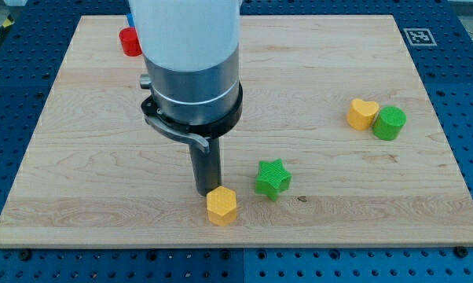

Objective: Push the green star into the yellow hexagon

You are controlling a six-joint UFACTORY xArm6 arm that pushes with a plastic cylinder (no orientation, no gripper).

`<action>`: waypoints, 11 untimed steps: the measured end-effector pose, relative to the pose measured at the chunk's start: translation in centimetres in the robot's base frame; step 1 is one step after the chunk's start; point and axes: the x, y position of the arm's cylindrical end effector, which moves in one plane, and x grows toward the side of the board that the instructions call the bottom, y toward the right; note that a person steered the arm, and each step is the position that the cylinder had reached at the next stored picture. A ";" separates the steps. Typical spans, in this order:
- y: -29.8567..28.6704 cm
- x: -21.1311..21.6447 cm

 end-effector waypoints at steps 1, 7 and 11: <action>0.0 -1.6; 11.5 0.6; 13.2 -5.2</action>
